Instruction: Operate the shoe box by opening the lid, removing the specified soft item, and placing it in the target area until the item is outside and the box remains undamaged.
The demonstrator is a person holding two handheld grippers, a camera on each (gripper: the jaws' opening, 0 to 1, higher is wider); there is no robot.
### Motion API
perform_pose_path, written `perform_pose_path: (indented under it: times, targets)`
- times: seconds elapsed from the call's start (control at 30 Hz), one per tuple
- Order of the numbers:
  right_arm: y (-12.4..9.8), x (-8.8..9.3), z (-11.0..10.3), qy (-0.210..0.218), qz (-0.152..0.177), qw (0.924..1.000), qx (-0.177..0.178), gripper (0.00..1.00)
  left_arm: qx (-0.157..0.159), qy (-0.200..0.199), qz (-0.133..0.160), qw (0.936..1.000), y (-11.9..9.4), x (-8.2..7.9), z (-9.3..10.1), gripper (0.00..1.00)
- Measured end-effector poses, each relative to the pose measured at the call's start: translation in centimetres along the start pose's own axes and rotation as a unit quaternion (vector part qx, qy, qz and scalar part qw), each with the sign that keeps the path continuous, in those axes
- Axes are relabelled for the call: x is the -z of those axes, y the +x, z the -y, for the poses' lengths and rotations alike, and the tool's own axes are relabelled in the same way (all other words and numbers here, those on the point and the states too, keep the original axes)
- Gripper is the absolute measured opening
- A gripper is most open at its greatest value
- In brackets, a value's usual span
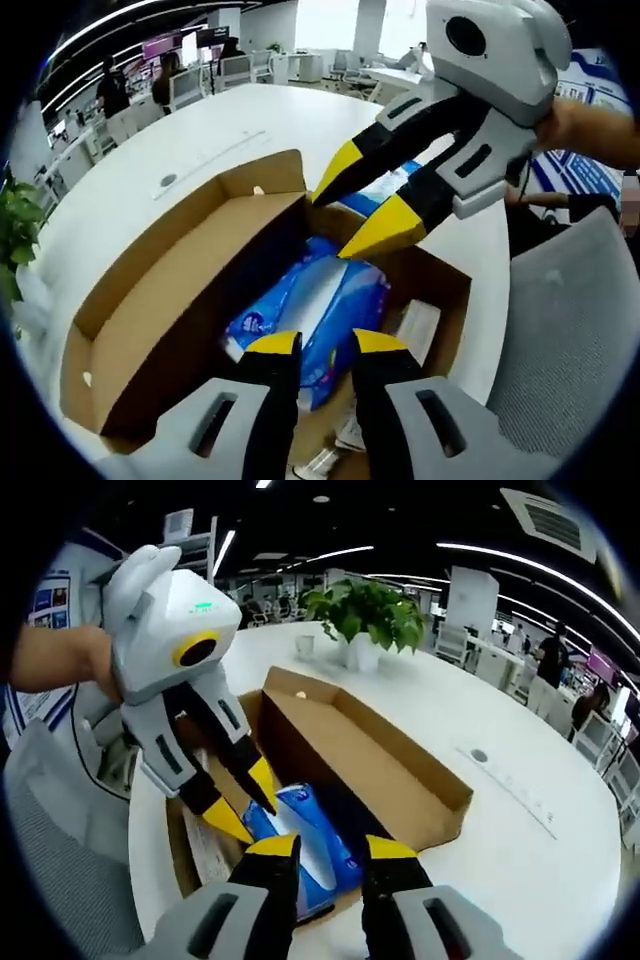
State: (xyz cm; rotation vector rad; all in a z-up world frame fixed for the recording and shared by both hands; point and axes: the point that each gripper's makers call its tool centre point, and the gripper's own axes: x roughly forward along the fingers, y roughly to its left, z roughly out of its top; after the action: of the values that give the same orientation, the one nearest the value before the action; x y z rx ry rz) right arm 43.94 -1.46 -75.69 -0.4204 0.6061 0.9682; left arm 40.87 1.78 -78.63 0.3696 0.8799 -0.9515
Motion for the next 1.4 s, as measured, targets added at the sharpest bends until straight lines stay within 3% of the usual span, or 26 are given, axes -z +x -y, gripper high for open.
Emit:
perform_pose_path:
  times: [0.6,0.83,1.07,1.13,1.4]
  targets:
    - [3.2,1.0,-0.1,-0.015,-0.032,0.9994,-0.001,0.11,0.035,0.000,-0.007,0.9994,1.1,0.4,-0.1,0.14]
    - [4.2,1.4,-0.2,-0.044,-0.050,0.9978,0.000,0.09,0.055,0.002,-0.016,0.9983,1.2,0.8,0.5,0.10]
    - [4.5,1.6,0.2,-0.062,-0.062,0.9961,0.008,0.00,0.067,0.013,-0.018,0.9975,1.0,1.0,0.9,0.05]
    - [4.5,1.5,0.2,-0.067,-0.060,0.9959,0.009,0.00,0.067,0.019,-0.018,0.9974,0.9,1.0,1.0,0.00]
    - [4.1,1.3,0.3,-0.071,-0.053,0.9960,0.015,0.00,0.058,0.025,-0.012,0.9979,0.7,0.8,1.2,0.00]
